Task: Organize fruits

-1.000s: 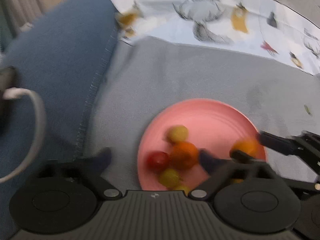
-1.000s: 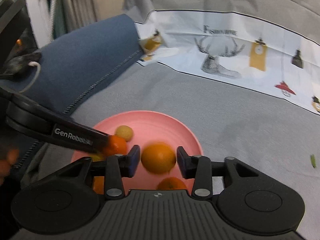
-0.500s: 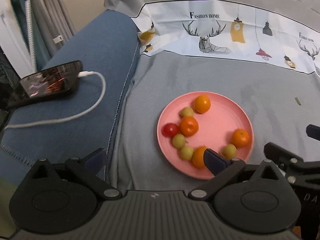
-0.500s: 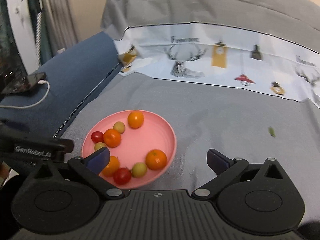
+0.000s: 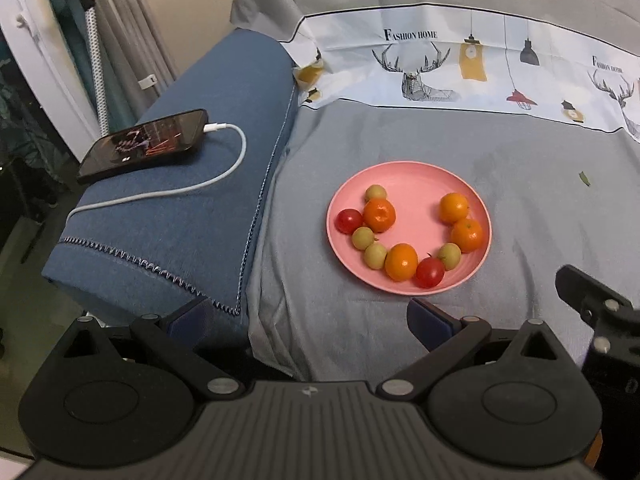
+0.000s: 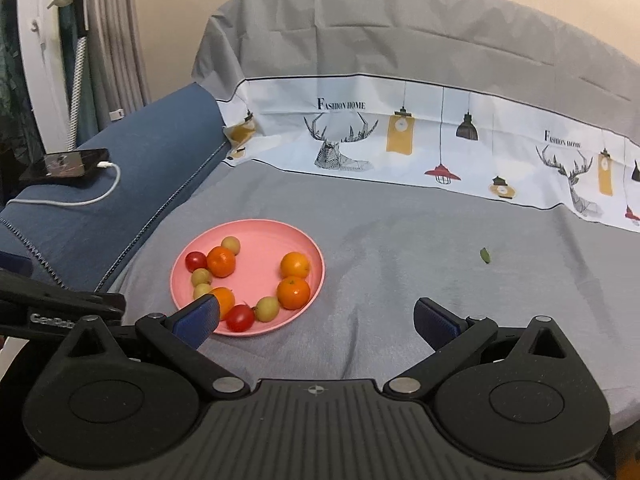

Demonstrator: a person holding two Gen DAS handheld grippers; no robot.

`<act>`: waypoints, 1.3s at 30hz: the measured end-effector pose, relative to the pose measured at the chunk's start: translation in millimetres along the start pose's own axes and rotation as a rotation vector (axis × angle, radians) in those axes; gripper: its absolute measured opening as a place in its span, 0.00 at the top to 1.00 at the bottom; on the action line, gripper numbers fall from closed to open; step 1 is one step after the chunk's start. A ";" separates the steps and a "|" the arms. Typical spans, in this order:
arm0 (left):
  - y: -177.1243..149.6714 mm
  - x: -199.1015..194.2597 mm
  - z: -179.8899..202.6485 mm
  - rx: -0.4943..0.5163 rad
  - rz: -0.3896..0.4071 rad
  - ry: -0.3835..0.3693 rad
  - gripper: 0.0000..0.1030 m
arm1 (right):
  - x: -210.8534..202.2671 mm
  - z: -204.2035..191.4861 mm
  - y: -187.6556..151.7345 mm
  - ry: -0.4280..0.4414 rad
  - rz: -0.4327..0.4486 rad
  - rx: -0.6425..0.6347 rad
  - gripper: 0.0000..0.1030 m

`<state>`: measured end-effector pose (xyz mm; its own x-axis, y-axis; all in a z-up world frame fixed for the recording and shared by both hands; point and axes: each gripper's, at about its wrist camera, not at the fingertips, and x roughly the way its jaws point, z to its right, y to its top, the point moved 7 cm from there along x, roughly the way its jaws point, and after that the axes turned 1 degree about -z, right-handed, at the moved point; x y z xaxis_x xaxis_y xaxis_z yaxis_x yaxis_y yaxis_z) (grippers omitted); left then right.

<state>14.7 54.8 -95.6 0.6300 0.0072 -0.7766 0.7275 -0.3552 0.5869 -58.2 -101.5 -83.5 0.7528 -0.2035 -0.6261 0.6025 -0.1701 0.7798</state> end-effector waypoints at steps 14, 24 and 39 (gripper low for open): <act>-10.8 -19.3 0.3 -0.039 -0.002 -0.035 0.00 | -27.6 -3.5 -1.8 -0.027 0.043 -0.063 0.01; -11.7 -22.6 -1.6 -0.045 0.012 -0.025 0.00 | -28.1 -4.6 -0.6 -0.031 0.045 -0.069 0.01; -13.4 -19.7 -0.8 -0.044 0.001 -0.027 0.00 | -26.2 -3.7 -3.6 -0.021 0.035 -0.061 0.01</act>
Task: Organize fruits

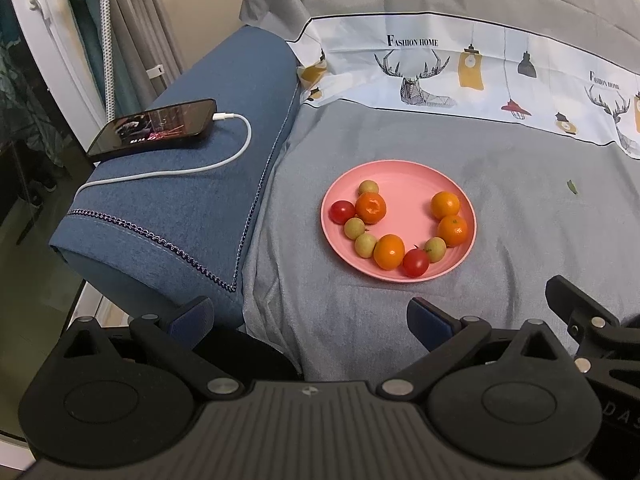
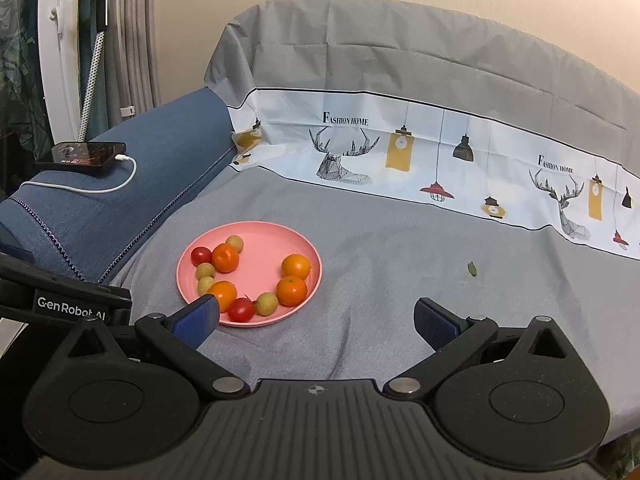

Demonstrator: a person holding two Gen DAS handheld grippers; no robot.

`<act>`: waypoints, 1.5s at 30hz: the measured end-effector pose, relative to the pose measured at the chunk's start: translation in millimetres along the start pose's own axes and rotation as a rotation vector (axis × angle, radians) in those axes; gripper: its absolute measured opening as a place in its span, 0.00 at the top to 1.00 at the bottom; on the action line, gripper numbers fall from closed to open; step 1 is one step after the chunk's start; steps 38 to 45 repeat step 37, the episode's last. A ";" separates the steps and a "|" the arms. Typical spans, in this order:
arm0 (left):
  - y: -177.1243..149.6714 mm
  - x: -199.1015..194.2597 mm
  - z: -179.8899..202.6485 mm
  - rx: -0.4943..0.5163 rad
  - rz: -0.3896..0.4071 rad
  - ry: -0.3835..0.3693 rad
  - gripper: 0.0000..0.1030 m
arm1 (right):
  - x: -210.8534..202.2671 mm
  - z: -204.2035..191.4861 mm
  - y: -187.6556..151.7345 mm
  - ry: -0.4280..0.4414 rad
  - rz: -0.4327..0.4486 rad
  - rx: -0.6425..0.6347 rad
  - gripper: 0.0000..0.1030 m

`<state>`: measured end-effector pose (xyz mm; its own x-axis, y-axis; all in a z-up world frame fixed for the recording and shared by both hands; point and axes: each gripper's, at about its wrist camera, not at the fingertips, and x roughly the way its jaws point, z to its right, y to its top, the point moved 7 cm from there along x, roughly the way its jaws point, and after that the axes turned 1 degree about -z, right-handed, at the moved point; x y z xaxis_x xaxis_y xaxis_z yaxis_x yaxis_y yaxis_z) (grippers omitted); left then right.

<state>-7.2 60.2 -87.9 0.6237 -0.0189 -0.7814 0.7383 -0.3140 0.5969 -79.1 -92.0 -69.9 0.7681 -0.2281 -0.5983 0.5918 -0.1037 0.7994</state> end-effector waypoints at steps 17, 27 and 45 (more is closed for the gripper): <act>-0.5 0.4 1.0 0.005 -0.002 0.006 0.00 | 0.3 0.1 -0.6 0.000 0.001 0.000 0.01; -2.1 2.1 1.6 0.009 -0.005 0.003 0.00 | 1.5 -0.3 -1.2 0.001 -0.003 0.003 0.01; -3.9 4.3 0.2 0.004 -0.009 0.015 0.00 | 3.2 -2.9 -3.5 0.003 -0.006 0.006 0.01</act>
